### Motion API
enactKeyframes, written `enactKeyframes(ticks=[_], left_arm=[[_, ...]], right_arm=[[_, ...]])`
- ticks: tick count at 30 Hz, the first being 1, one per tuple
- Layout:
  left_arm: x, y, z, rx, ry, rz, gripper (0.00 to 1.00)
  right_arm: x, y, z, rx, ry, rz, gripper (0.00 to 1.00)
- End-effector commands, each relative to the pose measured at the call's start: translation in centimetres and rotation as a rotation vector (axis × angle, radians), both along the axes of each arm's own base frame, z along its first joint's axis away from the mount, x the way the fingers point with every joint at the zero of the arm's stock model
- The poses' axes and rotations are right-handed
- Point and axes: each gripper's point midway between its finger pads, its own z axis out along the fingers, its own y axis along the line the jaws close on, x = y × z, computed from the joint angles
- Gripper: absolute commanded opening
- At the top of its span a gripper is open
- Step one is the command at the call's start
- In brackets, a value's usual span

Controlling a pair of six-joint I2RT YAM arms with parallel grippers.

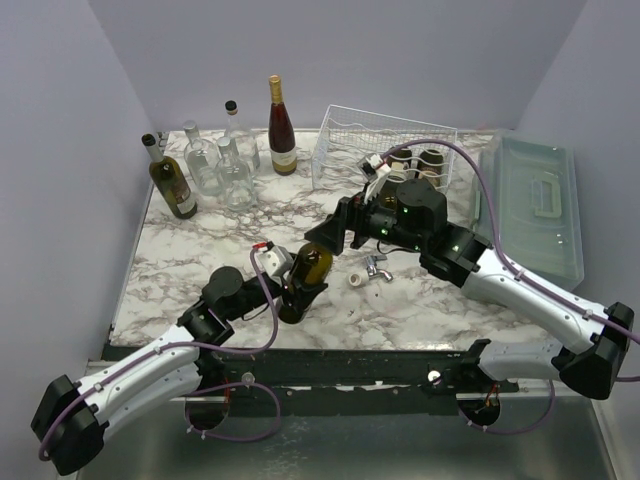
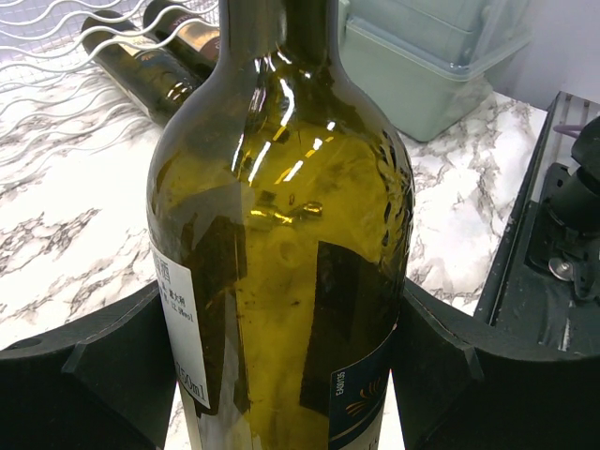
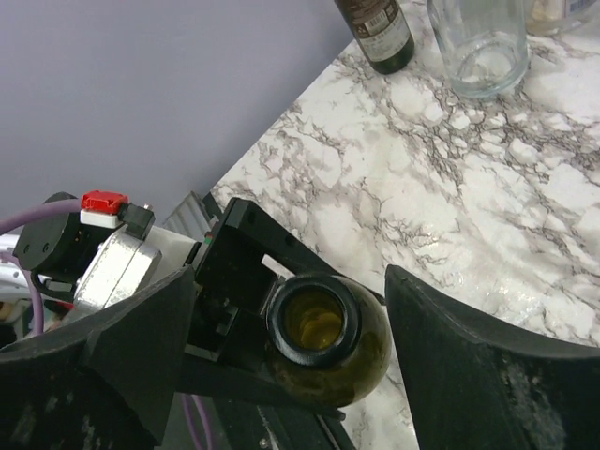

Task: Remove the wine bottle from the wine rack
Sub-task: Place the wine bottle at the center of the board.

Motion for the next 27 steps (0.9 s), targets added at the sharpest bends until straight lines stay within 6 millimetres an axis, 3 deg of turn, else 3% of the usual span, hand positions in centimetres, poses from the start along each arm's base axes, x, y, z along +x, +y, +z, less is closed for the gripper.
enactKeyframes(ticks=[1,9,11,14,15,16,17,22,24,27], left_arm=[[-0.2,-0.2,4.6,-0.133,-0.101,0.008,0.00],[-0.2,0.1,4.7,-0.143,-0.103,0.026,0.00],[-0.2,0.1,4.7,-0.144,-0.105,0.025,0.00],[-0.2,0.0,4.7,-0.145,-0.099,0.020,0.00],[-0.3,-0.1,4.8,-0.146,-0.097,0.016,0.00],[-0.4,-0.2,4.9,-0.149,-0.092,0.007,0.00],[-0.6,-0.4,5.1,-0.154,-0.089,-0.006,0.06],[-1.7,-0.5,6.2,-0.180,-0.057,-0.049,0.82],[-1.4,0.1,6.5,-0.164,-0.031,-0.011,0.98],[-0.3,1.5,5.7,-0.057,0.032,0.085,0.99]], right_arm=[[0.2,0.9,0.9,0.032,-0.063,0.041,0.83],[-0.2,1.0,-0.1,0.001,-0.091,0.082,0.54],[-0.5,1.1,0.1,0.004,-0.099,0.099,0.38],[-0.9,1.3,0.4,0.012,-0.109,0.129,0.08],[-0.9,1.3,0.6,0.015,-0.113,0.136,0.00],[-1.0,1.4,0.8,0.019,-0.116,0.144,0.00],[-1.0,1.5,1.0,0.020,-0.120,0.149,0.00],[-0.3,1.9,3.1,0.017,-0.181,0.144,0.00],[0.4,2.1,4.0,0.007,-0.217,0.131,0.00],[1.3,2.6,5.1,-0.001,-0.257,0.123,0.00]])
